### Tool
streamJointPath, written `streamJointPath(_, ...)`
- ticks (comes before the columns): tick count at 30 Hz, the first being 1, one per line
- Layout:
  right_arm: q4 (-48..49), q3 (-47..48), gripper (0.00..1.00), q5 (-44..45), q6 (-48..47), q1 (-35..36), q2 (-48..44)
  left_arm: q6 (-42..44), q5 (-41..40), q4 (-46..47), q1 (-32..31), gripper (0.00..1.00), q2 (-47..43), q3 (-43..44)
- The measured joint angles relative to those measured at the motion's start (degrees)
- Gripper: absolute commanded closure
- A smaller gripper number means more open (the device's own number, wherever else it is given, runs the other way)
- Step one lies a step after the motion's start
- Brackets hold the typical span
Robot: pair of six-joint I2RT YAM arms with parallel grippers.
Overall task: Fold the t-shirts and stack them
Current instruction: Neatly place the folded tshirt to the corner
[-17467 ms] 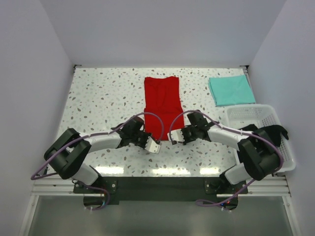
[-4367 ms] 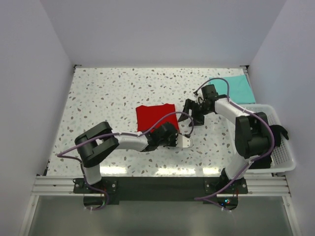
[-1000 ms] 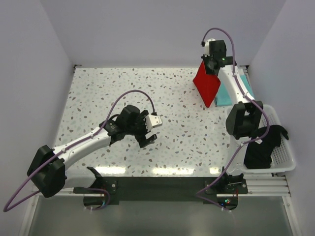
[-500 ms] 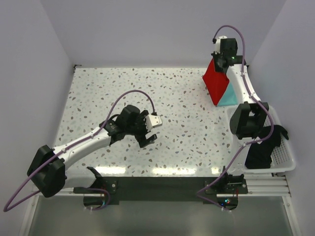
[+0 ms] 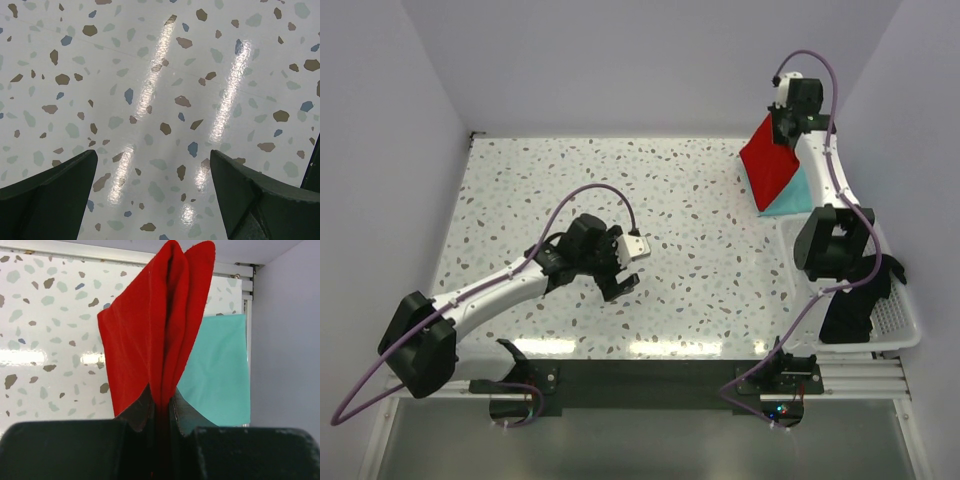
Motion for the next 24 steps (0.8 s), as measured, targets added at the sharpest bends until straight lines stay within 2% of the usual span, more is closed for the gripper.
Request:
streamJointPath(8, 0.31, -0.02, 1.0, -1.7, 0.35, -3.34, 2.03, 0.96, -0.09, -0.39, 0.0, 0.0, 0.74, 0.28)
streamJointPath(10, 0.68, -0.02, 0.96, -1.92, 0.26, -3.89, 2.38, 1.05, -0.11, -0.57, 0.0, 0.0, 0.98, 0.55)
streamJointPath(11, 0.94, -0.04, 0.92, -2.01, -0.02, -4.15, 2.58, 1.09, -0.13, -0.59, 0.0, 0.0, 1.05, 0.63)
streamJointPath(12, 1.51, -0.31, 0.79, -2.14, -0.44, -4.44, 2.67, 1.16, -0.13, -0.66, 0.0, 0.0, 1.07, 0.72)
streamJointPath(14, 2.8, -1.14, 0.61, -1.95, -1.49, -4.76, 2.67, 1.25, -0.17, -0.83, 0.0, 0.0, 1.07, 0.9)
streamJointPath(15, 3.69, -1.57, 0.43, -1.51, -2.23, -4.96, 2.69, 1.25, -0.22, -0.94, 0.0, 0.0, 1.07, 1.01)
streamJointPath(17, 5.51, -1.9, 0.3, -0.61, -4.22, -5.35, 3.19, 1.22, -0.48, -1.01, 0.0, 0.0, 1.07, 1.16)
streamJointPath(21, 8.85, -2.29, 0.17, 2.19, -8.15, -6.08, 4.9, 1.09, -1.27, -1.62, 0.0, 0.0, 1.33, 2.19)
streamJointPath(24, 9.22, -2.84, 0.13, 3.08, -9.44, -6.43, 5.27, 0.52, -1.49, -1.88, 0.13, 0.0, 1.33, 2.78)
